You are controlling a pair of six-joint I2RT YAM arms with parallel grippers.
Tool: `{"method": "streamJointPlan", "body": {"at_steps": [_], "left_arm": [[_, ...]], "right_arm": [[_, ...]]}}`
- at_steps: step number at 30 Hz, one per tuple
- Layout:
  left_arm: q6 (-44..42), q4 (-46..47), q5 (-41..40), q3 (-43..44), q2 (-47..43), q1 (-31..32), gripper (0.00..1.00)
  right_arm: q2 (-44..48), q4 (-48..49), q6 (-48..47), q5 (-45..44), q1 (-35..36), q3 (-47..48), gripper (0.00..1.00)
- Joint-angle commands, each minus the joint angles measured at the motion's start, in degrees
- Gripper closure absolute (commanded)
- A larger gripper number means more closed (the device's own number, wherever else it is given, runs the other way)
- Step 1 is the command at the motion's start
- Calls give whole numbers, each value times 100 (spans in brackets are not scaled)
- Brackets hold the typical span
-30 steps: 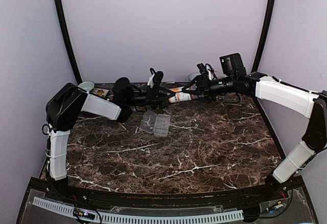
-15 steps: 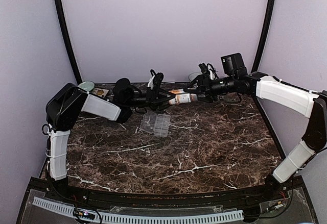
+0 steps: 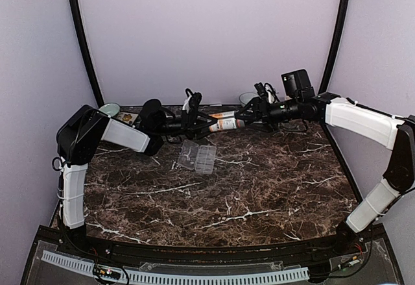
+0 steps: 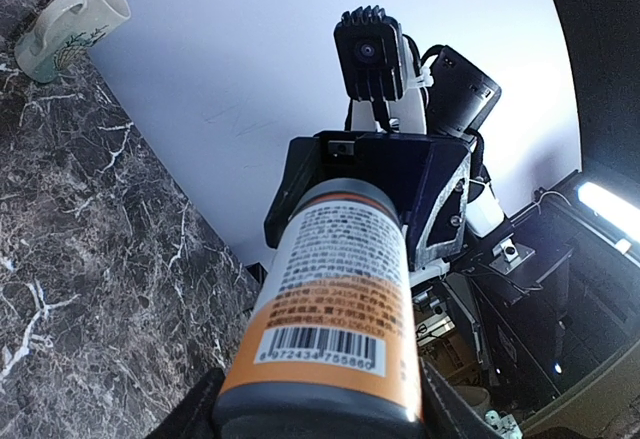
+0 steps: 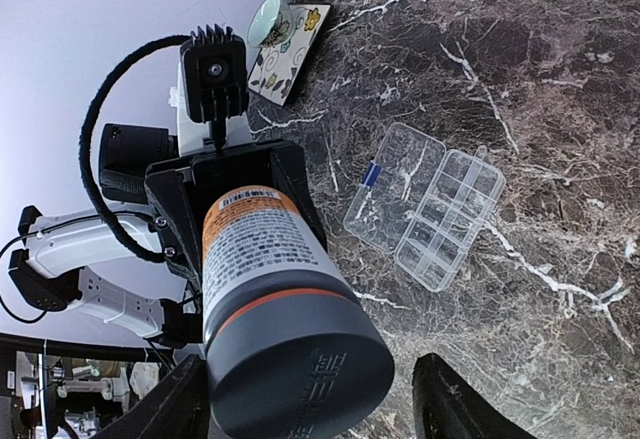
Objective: Sort the pills into containers
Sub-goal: Unscrew the lid of the pill bottle.
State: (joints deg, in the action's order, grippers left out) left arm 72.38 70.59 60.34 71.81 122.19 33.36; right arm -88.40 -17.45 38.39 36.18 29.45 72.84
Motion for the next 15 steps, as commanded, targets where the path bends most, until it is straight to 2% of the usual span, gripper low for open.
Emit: {"method": "streamJointPlan", "body": {"at_steps": [1, 15], "left_arm": [[-123, 174, -12, -63, -415, 2, 56], [-92, 201, 55, -62, -411, -5, 56]], "right_arm": [[176, 6, -62, -7, -54, -62, 32], [126, 200, 14, 153, -98, -119, 41]]}}
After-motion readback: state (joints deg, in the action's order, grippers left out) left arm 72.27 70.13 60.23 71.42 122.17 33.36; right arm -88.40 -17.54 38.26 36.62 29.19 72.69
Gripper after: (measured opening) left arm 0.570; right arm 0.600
